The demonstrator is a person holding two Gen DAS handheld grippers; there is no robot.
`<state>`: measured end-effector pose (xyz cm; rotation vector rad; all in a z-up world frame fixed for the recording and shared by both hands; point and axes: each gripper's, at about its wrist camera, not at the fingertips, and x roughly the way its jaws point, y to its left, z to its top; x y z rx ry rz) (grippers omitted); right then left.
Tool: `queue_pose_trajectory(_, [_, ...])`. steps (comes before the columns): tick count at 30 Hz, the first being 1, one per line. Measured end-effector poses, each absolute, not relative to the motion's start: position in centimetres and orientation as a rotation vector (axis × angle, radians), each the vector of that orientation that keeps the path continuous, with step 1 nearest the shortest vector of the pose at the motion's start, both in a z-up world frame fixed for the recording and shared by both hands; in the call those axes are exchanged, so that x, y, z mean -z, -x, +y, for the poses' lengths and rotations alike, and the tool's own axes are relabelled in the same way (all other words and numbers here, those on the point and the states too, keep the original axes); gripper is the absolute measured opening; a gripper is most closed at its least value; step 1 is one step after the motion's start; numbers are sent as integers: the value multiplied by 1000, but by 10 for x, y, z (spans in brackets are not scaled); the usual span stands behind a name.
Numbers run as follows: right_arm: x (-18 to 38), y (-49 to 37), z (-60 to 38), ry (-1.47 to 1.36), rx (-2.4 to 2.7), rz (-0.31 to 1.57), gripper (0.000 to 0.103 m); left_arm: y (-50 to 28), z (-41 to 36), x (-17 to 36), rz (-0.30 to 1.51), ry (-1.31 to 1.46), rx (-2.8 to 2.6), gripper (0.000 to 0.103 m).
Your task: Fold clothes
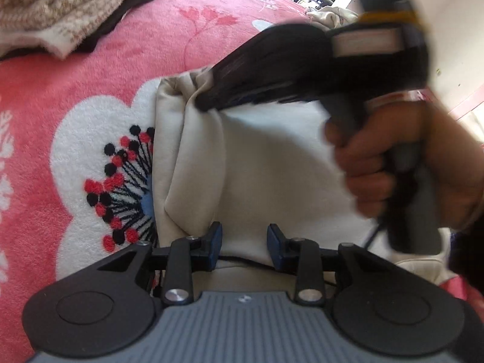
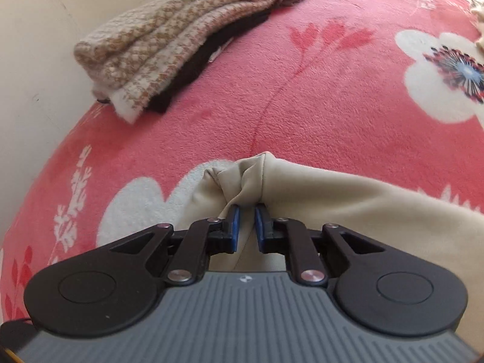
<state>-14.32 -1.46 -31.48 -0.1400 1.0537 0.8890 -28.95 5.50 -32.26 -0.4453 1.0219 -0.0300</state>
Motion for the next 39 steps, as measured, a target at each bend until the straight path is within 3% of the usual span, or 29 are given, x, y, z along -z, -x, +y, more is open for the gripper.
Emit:
queue_pose_trajectory(5, [281, 136, -33, 50, -855, 1005, 11, 290, 64, 324, 1024, 503, 59, 34])
queue_pose_trajectory(10, [326, 127, -9, 86, -774, 1049, 8, 291, 67, 324, 1015, 517, 73, 34])
queue_pose_trajectory(14, [295, 134, -30, 71, -737, 1058, 10, 293, 71, 322, 1012, 563, 68, 34])
queue_pose_trajectory(21, [239, 200, -150, 29, -558, 1088, 12, 298, 68, 321, 1009, 560, 38, 34])
queue_pose_trajectory(26, [310, 251, -187, -29, -457, 1188, 11, 293, 62, 324, 1007, 504, 18, 34])
queue_pose_trajectory(35, [267, 289, -186, 88, -411, 1065, 13, 289, 51, 320, 1006, 451, -29, 35])
queue_pose_trajectory(39, [309, 288, -192, 135, -394, 1142, 14, 289, 43, 319, 1001, 399, -34, 37])
